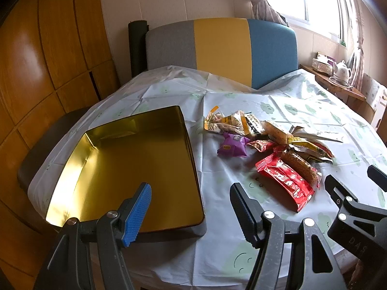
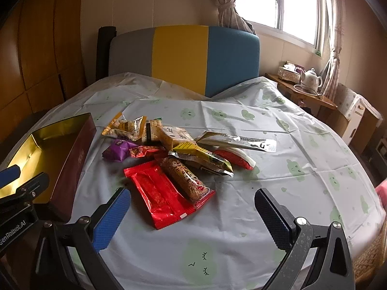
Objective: Organize snacks
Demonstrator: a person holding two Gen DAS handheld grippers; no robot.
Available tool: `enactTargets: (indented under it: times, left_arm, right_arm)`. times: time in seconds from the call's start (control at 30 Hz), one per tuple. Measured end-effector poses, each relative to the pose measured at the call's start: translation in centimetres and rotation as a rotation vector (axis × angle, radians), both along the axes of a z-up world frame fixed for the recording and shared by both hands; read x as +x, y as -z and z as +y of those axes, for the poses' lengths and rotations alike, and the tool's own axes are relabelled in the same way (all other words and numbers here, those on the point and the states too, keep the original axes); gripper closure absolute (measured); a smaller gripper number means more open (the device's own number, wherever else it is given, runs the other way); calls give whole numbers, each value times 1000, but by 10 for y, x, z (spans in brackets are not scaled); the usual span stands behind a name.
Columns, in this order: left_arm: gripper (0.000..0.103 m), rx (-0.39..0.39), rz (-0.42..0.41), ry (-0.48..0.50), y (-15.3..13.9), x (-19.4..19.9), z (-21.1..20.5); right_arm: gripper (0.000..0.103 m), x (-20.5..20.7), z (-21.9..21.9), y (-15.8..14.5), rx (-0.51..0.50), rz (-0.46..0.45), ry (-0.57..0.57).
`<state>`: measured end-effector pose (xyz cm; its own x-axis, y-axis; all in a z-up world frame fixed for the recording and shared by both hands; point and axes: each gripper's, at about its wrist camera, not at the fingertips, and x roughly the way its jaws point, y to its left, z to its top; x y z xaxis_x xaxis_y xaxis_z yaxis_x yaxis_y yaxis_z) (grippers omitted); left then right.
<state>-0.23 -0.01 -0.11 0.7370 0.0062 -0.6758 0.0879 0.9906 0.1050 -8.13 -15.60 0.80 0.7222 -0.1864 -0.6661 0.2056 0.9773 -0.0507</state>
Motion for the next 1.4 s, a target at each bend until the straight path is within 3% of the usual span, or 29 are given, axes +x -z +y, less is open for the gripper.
enactTargets:
  times: [0.47,0.8,1.07,1.23,1.4]
  left_arm:
    - [34,6,2,9,0,0,-3]
    - [34,7,18,34,1,1,-7]
    - [34,2,48,110,5,2,-18]
    - [34,-146,152,282,3,11,-31]
    - [34,-150,306,297,12,37,-54]
  right_arm:
    - [0,1,-7,-3,3,-10,12]
    - [0,9,-39,-21,30,-37,69]
    - [0,33,-74,-50,35,-35,0]
    - [0,59,-111,-63,21,-36,-32]
    - [0,79,-166,-40,80,-8,53]
